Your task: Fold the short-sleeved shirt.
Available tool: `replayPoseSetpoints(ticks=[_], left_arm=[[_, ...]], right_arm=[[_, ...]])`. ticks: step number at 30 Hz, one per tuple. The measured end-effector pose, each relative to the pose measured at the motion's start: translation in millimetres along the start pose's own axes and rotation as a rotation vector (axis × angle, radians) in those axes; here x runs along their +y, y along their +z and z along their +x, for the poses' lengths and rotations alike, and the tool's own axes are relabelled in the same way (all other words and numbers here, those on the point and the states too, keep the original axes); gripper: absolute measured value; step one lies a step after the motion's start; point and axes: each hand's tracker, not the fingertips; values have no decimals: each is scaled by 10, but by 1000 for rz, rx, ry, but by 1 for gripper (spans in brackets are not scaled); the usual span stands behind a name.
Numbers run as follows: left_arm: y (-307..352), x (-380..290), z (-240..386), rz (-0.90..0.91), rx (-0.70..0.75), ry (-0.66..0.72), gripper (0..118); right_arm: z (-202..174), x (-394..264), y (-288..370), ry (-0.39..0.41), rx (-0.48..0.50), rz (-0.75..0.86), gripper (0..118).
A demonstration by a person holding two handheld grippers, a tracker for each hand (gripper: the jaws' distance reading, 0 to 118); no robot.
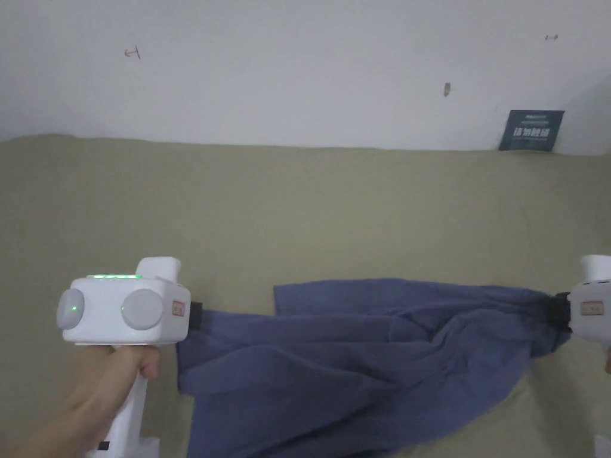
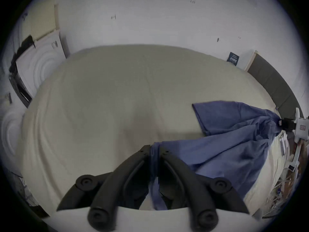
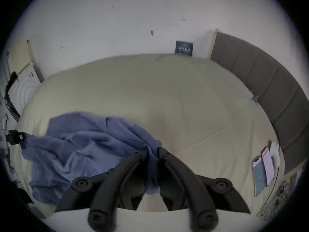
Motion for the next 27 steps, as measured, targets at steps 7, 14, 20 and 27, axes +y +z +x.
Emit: replayPoseSetpoints(ticks=[7,14,20,27], left_arm=[[1129,267,-263,169,53,39,9],[2066,504,-418,323,122,35,9],[2493,910,-451,422,183,29,9],[2583,1611,-379,487,251,42,9]], right_arm=[[62,229,1090,-35,45,81,14],[43,641,1931,23,36,336,14],[76,969,1989,31,13,413,14],[-156,2033,2189,29,-30,472,14]])
